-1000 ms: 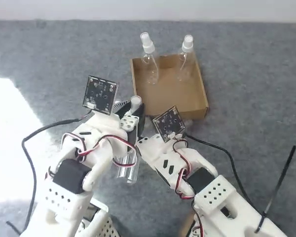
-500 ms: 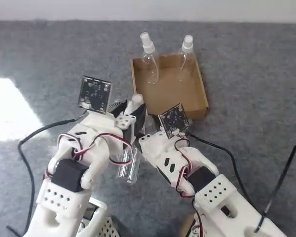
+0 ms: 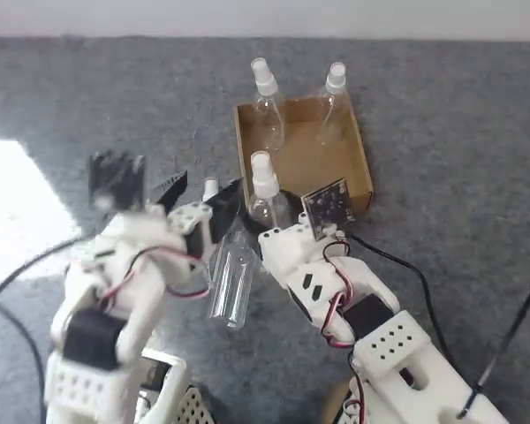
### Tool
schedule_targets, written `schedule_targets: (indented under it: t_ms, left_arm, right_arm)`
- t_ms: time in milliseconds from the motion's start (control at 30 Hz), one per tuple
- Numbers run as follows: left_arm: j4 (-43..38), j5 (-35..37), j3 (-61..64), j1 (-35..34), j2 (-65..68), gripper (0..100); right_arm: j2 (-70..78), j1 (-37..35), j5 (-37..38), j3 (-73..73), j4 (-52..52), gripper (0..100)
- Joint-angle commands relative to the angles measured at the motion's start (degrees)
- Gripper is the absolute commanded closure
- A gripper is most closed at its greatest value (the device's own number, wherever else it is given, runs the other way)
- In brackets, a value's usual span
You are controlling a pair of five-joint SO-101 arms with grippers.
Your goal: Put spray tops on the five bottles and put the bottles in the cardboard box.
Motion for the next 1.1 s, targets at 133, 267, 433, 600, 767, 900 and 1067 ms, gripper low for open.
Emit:
schedule_targets:
  t_ms: [133, 267, 433, 600, 767, 900, 1067]
  left_arm:
    - [-1.23, -5.54, 8.31, -0.35, -11.52, 75]
    - [-1.41, -6.07, 9.71, 0.00, -10.46, 75]
    - [-1.67, -9.49, 10.77, 1.14, -10.81, 75]
    - [-7.12, -11.69, 16.22, 5.98, -10.55, 67]
    - [-15.56, -11.78, 20.97, 2.46, -10.46, 66]
    - [-15.74, -13.01, 21.14, 1.85, -10.46, 66]
    - [-15.74, -13.36, 21.23, 1.76, -10.46, 66]
  right_arm:
    - [-1.45, 6.11, -0.53, -14.68, 6.29, 99.3]
    - [5.49, 6.99, 1.05, -26.11, 12.44, 99.3]
    - [20.70, 7.08, 5.45, -40.26, 15.34, 99.3]
    - [33.80, 5.49, 5.19, -52.84, 19.65, 99.3]
    - [35.38, 0.04, 5.19, -58.99, 29.67, 99.3]
    - [30.37, -2.42, 5.36, -59.25, 36.26, 99.3]
    - [23.87, -1.54, 5.45, -59.25, 43.74, 99.3]
